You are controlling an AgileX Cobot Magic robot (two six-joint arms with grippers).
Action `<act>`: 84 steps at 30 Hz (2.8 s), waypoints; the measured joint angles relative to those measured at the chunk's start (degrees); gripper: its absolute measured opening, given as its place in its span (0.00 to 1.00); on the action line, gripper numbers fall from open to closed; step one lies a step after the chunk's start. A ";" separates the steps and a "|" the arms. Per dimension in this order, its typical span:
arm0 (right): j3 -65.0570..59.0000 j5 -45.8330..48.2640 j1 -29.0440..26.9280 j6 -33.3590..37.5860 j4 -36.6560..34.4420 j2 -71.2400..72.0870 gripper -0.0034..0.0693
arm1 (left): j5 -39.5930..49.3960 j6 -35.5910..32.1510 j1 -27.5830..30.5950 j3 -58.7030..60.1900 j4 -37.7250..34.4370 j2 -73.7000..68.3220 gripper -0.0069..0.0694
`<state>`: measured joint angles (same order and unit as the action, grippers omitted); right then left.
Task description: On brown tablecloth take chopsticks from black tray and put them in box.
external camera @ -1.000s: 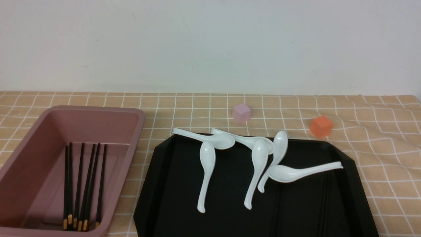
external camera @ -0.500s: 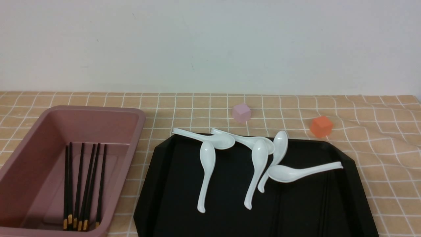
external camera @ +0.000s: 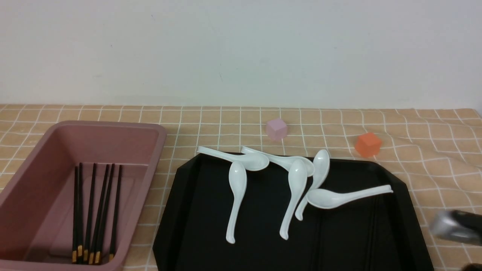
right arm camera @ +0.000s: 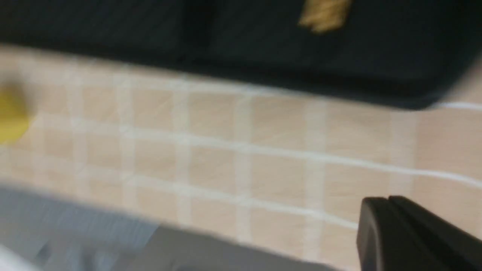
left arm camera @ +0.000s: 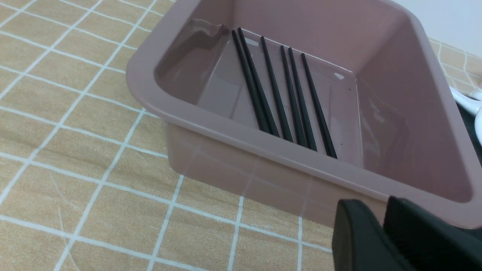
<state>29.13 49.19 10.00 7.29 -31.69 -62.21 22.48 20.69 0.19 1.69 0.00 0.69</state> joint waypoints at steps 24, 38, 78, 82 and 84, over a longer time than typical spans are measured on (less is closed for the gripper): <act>30.44 -9.37 25.50 -50.82 30.91 -38.07 0.57 | 0.00 0.00 0.00 0.00 0.00 0.00 0.30; 31.53 -9.22 25.50 -51.31 30.86 -44.23 0.52 | 0.00 0.00 0.00 0.00 0.00 0.00 0.31; 48.68 -0.60 27.60 -19.40 6.00 -25.33 0.20 | 0.00 0.00 0.00 0.00 0.00 0.00 0.35; 54.88 -2.85 30.50 -9.72 -4.43 -30.93 0.20 | 0.00 0.00 0.00 0.00 0.00 0.00 0.35; 57.44 -3.55 32.25 -6.32 -7.97 -34.26 0.20 | 0.00 0.00 0.00 0.00 0.00 0.00 0.35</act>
<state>86.57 45.63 42.25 0.97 -39.66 -96.47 22.48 20.69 0.19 1.69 0.00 0.69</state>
